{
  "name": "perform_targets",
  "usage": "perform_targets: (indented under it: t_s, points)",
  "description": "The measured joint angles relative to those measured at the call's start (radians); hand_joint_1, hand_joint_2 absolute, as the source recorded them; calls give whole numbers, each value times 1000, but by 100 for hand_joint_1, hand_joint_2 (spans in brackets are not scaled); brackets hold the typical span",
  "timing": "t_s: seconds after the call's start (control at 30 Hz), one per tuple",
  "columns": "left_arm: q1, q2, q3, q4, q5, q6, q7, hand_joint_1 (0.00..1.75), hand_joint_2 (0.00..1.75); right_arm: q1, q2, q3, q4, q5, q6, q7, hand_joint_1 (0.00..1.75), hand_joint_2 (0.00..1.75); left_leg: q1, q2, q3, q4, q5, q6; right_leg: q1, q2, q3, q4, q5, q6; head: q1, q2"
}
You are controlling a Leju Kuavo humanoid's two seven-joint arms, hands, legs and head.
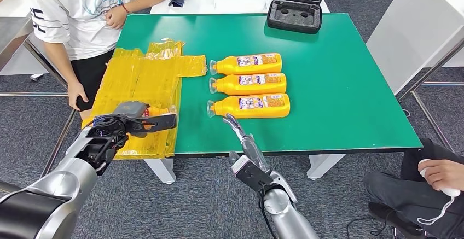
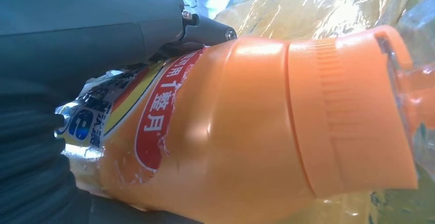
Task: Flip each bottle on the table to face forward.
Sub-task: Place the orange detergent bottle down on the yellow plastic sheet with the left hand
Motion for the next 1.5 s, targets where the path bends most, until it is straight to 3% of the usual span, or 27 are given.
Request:
perform_targets:
  t_s: [0.17,0.37,0.5,0.53,0.57,0.63,0.67,0.7,0.87,1.0,1.5]
  points:
    - [9,-2,0,8,-1,-12,0,128,175,-7,0,0,9,-1,1,0,0,0,0,0,0,0,0,0,0,0,0,0,0,0,0,0]
    - [9,-2,0,22,16,-38,-15,148,175,-18,0,0,22,-4,2,-1,0,0,0,0,0,0,0,0,0,0,0,0,0,0,0,0]
    - [7,-2,1,25,21,-49,-24,145,175,-20,0,0,28,-7,2,-3,0,0,0,0,0,0,0,0,0,0,0,0,0,0,0,0]
    - [6,-2,1,25,22,-52,-26,134,175,-21,0,0,29,-7,2,-3,0,0,0,0,0,0,0,0,0,0,0,0,0,0,0,0]
    - [5,-3,1,26,23,-54,-29,108,175,-21,0,0,29,-8,2,-3,0,0,0,0,0,0,0,0,0,0,0,0,0,0,0,0]
    - [3,-3,1,28,28,-59,-32,36,175,-22,0,0,31,-8,2,-3,0,0,0,0,0,0,0,0,0,0,0,0,0,0,0,0]
    - [2,-4,1,29,31,-61,-34,10,175,-22,0,0,32,-8,2,-3,0,0,0,0,0,0,0,0,0,0,0,0,0,0,0,0]
    - [2,-4,1,30,33,-63,-35,0,175,-22,0,0,33,-9,2,-4,0,0,0,0,0,0,0,0,0,0,0,0,0,0,0,0]
    - [1,-9,2,36,38,-62,-35,0,175,-22,0,0,37,-12,2,-4,0,0,0,0,0,0,0,0,0,0,0,0,0,0,0,0]
    - [-3,-11,2,39,38,-62,-42,0,0,-23,0,0,40,-12,3,-4,0,0,0,0,0,0,0,0,0,0,0,0,0,0,0,0]
    - [-5,-18,2,39,33,-25,-42,0,0,-28,0,0,51,-14,2,-2,0,0,0,0,0,0,0,0,0,0,0,0,0,0,0,0]
